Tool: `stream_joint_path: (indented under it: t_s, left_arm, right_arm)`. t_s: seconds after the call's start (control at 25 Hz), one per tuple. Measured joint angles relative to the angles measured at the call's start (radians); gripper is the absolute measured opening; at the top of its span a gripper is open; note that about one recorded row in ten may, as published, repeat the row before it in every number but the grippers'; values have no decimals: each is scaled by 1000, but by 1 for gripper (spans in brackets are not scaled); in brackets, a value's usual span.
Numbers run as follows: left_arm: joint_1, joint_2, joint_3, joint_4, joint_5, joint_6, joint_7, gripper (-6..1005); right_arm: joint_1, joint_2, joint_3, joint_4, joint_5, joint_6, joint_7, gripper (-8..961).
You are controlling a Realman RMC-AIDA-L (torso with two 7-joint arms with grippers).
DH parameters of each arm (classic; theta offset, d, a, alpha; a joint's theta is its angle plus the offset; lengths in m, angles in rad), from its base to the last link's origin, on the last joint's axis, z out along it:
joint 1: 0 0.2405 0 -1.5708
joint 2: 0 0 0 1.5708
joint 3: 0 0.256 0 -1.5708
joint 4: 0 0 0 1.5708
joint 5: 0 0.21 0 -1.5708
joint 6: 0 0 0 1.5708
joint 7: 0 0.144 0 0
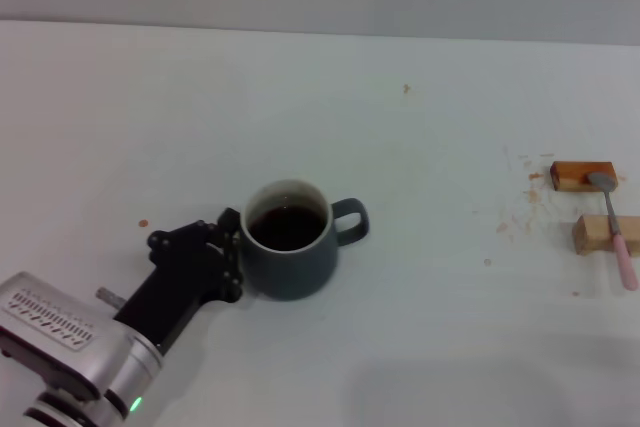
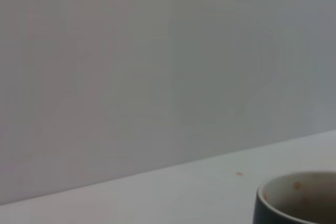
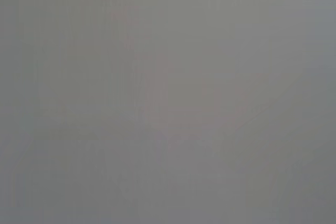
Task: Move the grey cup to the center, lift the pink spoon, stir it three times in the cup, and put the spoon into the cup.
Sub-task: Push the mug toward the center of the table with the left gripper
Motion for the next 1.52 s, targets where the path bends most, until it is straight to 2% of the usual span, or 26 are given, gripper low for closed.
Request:
stream_joint_path:
  t_s: [0.68, 1.08, 1.52]
  left_arm:
    - [-46, 0, 84, -18, 0, -11, -64, -2]
    - [24, 7, 64, -20, -1, 29, -52, -2]
    - [41, 2, 147, -67, 0, 30, -60, -2]
  right_arm:
    - [-2, 2, 0, 1, -3, -1, 0, 759]
    - [-5, 2, 0, 1, -3, -3, -2, 759]
    - [-4, 2, -12, 1, -3, -4, -3, 759]
